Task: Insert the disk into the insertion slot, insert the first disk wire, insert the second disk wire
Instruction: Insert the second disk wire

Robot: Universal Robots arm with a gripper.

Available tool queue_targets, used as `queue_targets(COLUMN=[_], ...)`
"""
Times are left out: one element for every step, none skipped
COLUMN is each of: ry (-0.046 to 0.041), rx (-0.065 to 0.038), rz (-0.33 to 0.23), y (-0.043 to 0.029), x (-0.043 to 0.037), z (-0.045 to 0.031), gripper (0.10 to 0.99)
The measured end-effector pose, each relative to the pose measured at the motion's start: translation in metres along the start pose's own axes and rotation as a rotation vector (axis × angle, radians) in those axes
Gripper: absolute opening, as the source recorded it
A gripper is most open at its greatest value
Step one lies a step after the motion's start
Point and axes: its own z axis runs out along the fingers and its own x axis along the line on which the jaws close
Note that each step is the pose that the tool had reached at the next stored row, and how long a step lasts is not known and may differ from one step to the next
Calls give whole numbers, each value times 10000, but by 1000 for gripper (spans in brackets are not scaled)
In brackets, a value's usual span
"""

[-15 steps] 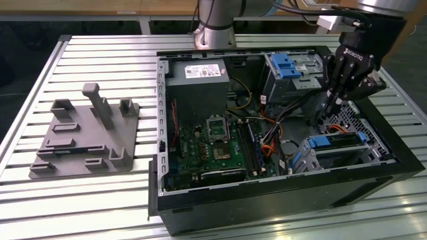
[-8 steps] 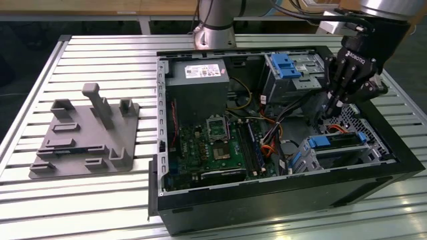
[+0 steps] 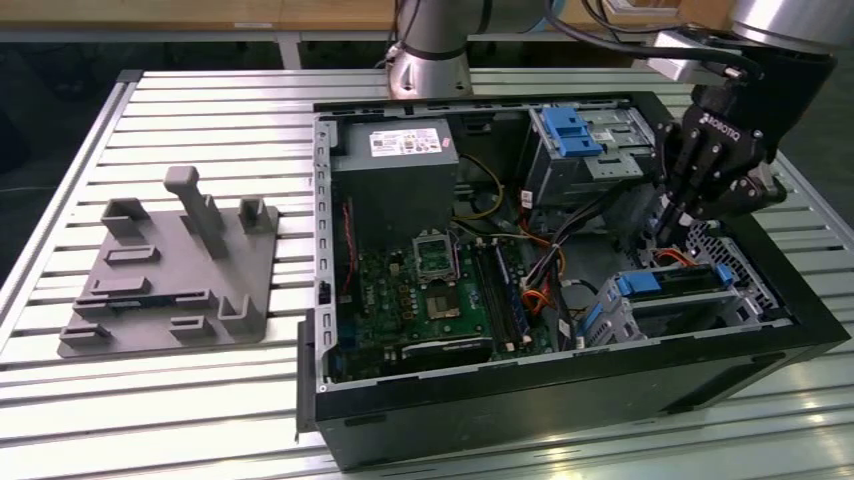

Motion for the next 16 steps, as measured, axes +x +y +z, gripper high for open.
queue_targets(ry=[-27, -63, -97, -131, -170, -221, -303, -398, -496, -610, -716, -823, -903, -936, -968, -1010], rx=[2, 4, 6, 9, 12, 15, 21, 27, 34, 42, 50, 57, 63, 64, 67, 70], rz=[-2, -5, -8, -10, -14, -19, -26, -35, -43, -53, -63, -73, -80, -84, -86, -89], y=[1, 2, 3, 4, 5, 5, 6, 7, 7, 8, 9, 9, 10, 11, 12, 13], x=[16, 35, 54, 71, 89, 104, 118, 130, 143, 156, 169, 181, 196, 213, 228, 243], z=[4, 8, 12, 16, 20, 23, 26, 29, 31, 35, 37, 40, 43, 45, 48, 51], gripper=[145, 145, 145, 145, 145, 145, 145, 145, 145, 145, 145, 145, 145, 145, 145, 145])
